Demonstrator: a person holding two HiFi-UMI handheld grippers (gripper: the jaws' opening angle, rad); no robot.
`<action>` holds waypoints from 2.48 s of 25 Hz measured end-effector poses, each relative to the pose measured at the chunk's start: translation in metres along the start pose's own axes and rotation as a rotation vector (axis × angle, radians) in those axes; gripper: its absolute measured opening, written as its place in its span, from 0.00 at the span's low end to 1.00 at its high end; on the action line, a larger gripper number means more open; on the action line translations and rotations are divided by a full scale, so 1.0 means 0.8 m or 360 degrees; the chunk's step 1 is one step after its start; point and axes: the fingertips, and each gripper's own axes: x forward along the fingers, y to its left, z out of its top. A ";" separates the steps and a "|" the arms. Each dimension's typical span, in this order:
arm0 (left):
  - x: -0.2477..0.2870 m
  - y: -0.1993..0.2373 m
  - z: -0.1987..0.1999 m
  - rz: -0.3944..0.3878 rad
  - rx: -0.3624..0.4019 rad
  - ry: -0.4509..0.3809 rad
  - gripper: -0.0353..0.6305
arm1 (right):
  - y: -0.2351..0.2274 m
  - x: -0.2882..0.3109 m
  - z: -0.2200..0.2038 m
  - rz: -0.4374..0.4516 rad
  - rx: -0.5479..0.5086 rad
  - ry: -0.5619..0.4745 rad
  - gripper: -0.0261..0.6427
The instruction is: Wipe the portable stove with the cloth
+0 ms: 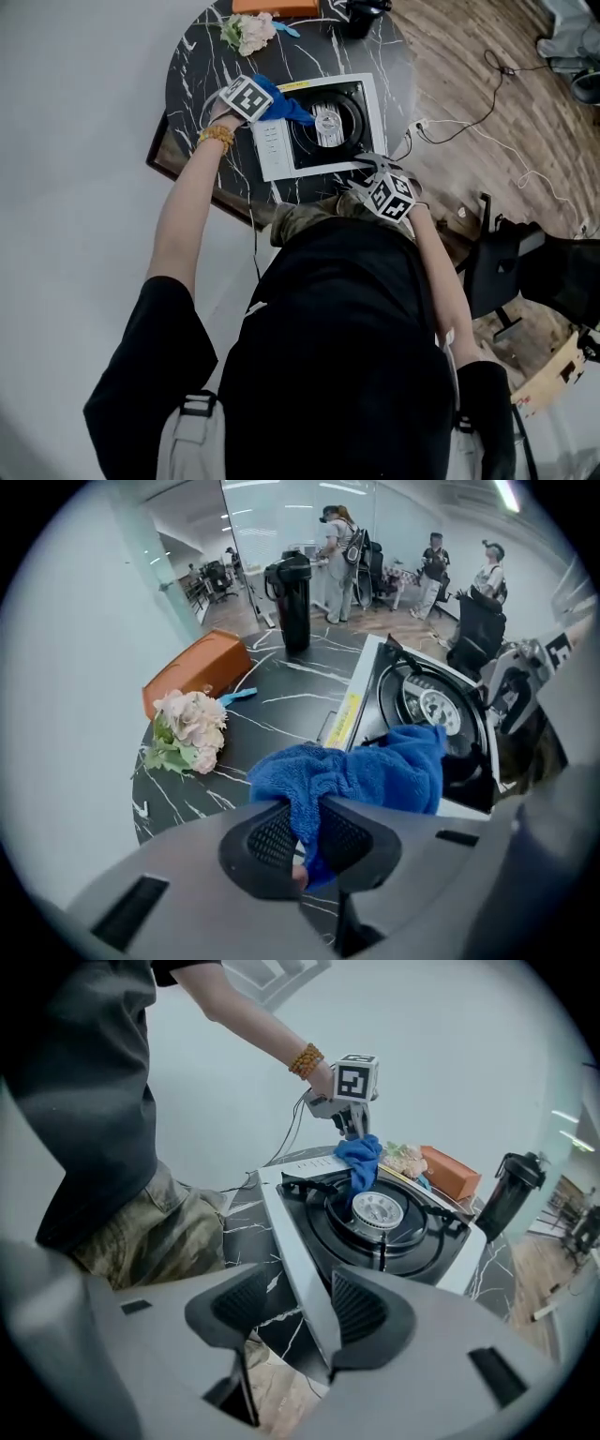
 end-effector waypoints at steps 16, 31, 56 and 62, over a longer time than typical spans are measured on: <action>-0.007 -0.053 -0.029 -0.0067 -0.0195 -0.0022 0.10 | 0.003 0.001 -0.004 0.0039 -0.0061 0.0053 0.32; -0.028 -0.177 -0.093 -0.0255 -0.0380 -0.0038 0.11 | 0.002 0.001 -0.003 0.0080 -0.0028 0.0127 0.29; -0.244 -0.334 0.109 -0.0971 0.0156 -0.1390 0.11 | -0.001 -0.109 0.189 0.0111 0.0229 -0.1121 0.41; -0.231 -0.333 0.126 -0.0931 0.0004 -0.1407 0.15 | -0.024 -0.124 0.159 -0.0225 0.0151 -0.0991 0.20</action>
